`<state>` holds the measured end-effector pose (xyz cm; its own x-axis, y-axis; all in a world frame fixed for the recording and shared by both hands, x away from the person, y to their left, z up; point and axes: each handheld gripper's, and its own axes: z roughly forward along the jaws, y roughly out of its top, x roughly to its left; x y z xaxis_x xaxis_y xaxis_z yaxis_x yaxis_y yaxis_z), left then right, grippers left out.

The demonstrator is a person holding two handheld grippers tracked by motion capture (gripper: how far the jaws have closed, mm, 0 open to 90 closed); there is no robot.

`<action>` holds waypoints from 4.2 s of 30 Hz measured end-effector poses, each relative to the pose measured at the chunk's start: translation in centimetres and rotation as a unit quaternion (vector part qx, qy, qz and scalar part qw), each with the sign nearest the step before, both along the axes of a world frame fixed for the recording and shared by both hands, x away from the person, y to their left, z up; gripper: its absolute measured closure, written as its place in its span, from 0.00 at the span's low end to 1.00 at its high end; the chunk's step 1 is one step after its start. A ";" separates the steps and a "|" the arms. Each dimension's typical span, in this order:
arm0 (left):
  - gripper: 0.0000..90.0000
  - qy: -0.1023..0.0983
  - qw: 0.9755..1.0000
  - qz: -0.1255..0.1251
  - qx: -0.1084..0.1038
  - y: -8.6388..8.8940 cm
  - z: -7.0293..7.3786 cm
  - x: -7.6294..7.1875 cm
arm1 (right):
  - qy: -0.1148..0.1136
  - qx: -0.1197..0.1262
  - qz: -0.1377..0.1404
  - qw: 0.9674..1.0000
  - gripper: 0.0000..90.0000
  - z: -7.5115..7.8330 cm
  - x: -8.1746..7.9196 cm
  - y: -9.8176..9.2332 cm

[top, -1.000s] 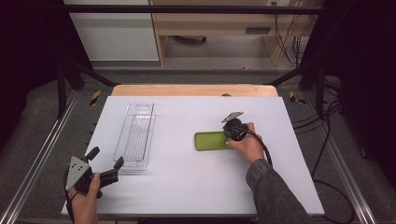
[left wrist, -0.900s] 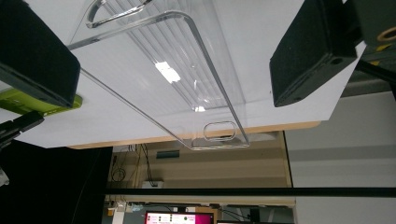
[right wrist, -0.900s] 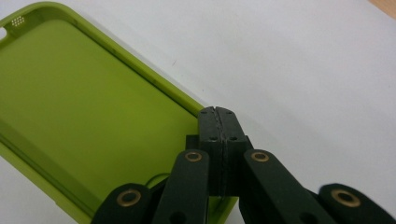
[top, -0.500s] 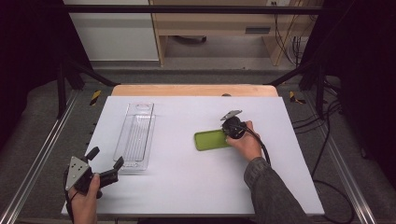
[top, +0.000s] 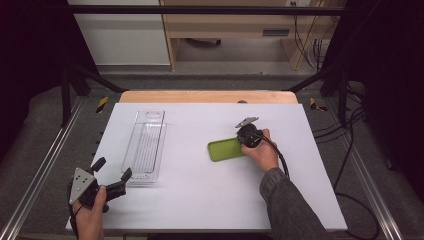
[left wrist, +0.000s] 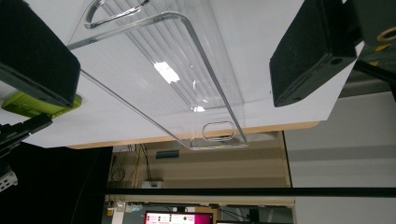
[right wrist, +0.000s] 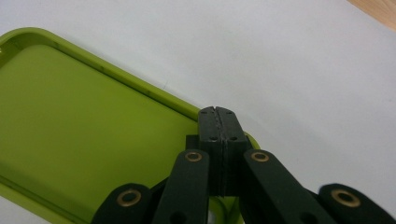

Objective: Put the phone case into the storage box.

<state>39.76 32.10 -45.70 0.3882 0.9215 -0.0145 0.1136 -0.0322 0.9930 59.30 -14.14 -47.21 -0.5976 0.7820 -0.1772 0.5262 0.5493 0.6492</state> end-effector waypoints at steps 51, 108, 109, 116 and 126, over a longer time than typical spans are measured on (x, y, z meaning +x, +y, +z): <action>0.02 -0.004 1.000 -0.008 0.004 -0.2 0.0 -0.2 | 0.023 0.106 -0.037 0.993 0.31 4.8 -5.4 -2.7; 0.02 -0.007 1.000 -0.009 0.003 -0.1 0.1 -0.3 | 0.116 0.054 -0.093 0.987 0.72 2.4 -2.0 -3.2; 0.02 -0.007 1.000 -0.009 0.003 -0.1 0.1 -0.3 | 0.116 0.053 -0.094 0.987 0.74 2.3 -1.9 -3.2; 0.02 -0.007 1.000 -0.008 0.003 -0.1 0.1 -0.3 | 0.128 0.054 -0.107 0.984 0.81 1.9 -1.5 -3.2; 0.02 -0.005 1.000 -0.010 0.005 -0.2 0.1 -0.2 | 0.144 0.059 -0.116 0.981 0.85 1.7 -1.3 -3.2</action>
<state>39.53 31.89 -45.61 0.4072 0.9133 -0.0017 0.1022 -0.0437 0.9938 58.00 -17.35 -45.51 -0.4132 0.9077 0.0736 0.7993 0.3228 0.5068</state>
